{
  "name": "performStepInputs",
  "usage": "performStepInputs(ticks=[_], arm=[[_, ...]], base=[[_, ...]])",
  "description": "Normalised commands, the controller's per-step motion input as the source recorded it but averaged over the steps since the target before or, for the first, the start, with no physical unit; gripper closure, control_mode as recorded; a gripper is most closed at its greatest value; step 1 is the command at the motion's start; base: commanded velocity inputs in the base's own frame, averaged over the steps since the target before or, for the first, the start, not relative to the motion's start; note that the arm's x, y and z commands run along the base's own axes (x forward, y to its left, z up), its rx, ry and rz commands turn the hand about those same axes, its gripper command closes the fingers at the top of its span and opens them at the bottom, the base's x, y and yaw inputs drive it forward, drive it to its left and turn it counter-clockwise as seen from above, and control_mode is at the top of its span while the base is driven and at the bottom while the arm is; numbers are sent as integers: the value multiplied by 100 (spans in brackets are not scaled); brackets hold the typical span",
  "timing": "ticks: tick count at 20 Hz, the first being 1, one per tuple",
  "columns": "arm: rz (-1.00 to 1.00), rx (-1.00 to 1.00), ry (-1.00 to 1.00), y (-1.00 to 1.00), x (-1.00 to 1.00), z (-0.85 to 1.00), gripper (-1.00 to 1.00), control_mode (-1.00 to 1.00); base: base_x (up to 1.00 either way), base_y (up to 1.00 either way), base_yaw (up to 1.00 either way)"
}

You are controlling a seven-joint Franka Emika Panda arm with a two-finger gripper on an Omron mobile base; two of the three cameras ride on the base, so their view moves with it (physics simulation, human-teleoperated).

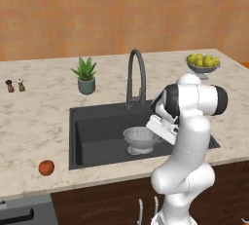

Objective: Put the colander in the sink, put the orange, mango in the colander, and turn on the sink faucet and pour water over the colander.

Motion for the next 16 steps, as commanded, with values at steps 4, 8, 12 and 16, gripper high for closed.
performStepInputs(ticks=[4, 8, 12, 16], arm=[[1, 4, -9, 5, 0, -43, 100, -100], [0, 2, -1, 11, 0, -42, 100, -100], [0, 0, -3, 24, 0, -22, 100, -100], [0, 0, -7, 22, -8, -14, 100, -100]], base=[[0, 0, 0], [0, 0, 0], [0, 0, 0], [0, 0, 0]])
